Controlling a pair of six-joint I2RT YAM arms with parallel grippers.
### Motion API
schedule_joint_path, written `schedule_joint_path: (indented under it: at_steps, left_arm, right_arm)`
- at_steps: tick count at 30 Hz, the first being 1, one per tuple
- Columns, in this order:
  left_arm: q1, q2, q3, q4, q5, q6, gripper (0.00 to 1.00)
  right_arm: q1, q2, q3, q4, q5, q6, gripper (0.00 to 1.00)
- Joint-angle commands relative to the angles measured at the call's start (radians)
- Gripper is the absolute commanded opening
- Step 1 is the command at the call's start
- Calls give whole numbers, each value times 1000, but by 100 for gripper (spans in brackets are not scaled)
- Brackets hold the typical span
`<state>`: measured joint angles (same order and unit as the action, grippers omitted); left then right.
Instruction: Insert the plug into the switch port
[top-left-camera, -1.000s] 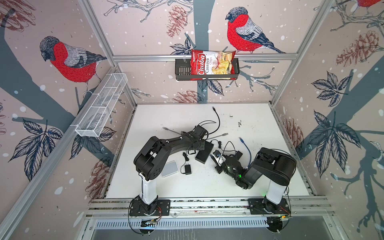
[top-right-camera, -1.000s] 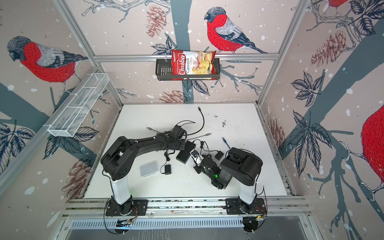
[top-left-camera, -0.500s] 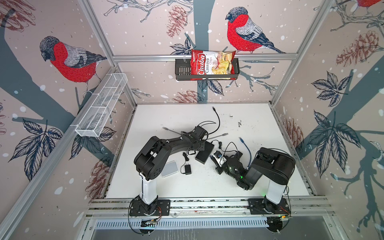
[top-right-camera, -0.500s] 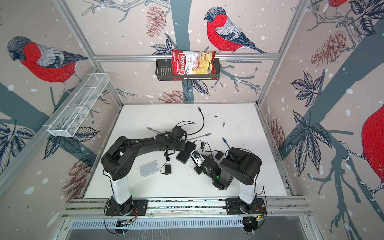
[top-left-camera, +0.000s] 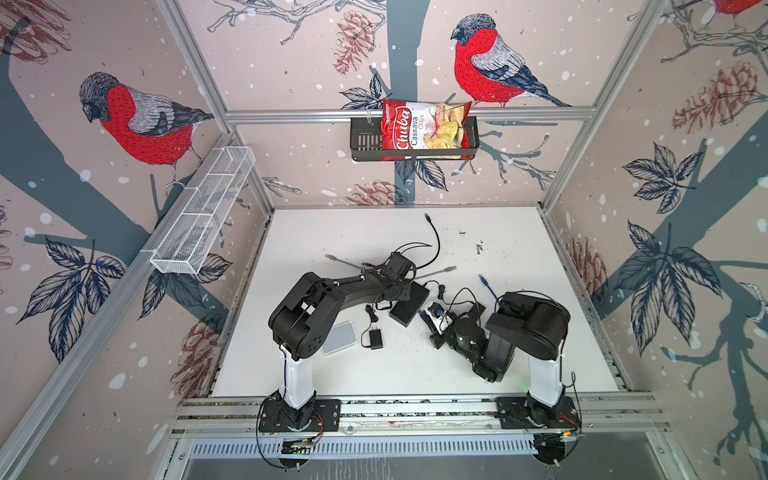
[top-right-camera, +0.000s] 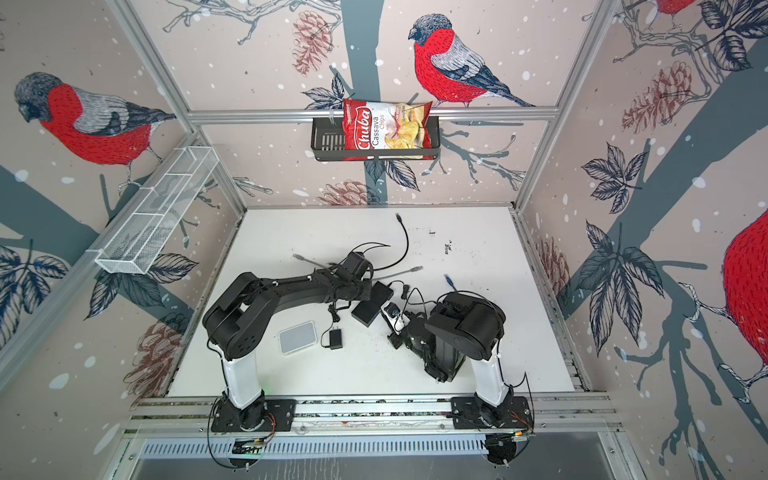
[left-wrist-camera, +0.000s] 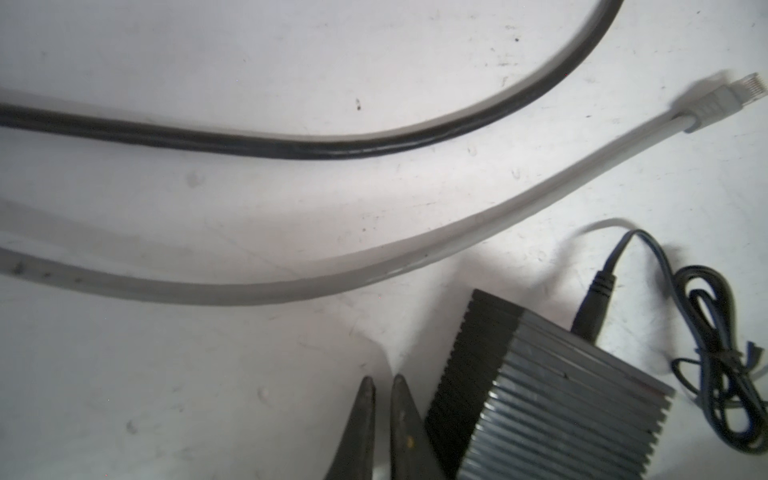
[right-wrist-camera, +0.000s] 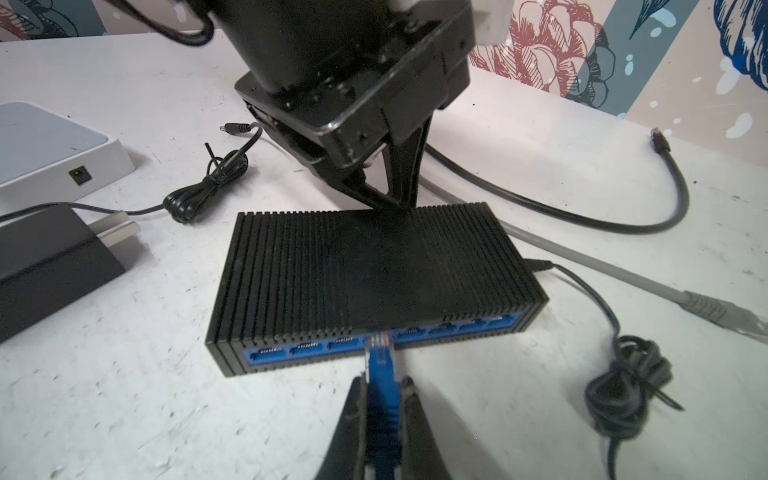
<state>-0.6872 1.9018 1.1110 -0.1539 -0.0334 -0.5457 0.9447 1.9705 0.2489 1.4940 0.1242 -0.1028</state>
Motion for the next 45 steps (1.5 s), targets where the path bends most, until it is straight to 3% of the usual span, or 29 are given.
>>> schedule_joint_path:
  at_steps: [1,7,35,45]
  left_arm:
    - [-14,12,-8,-29,102,-11,7]
    - [-42,40,2,-24,125,-23,0]
    - [-85,43,-58,6,139,-80,0]
    - [-86,53,-3,-33,96,-63,0]
  right_arm:
    - [2,8,10,75,6,14,2]
    - [2,9,29,49,6,13,2]
    - [-12,-1,94,-2,103,37,3]
    - [-12,-11,59,-24,107,45,6]
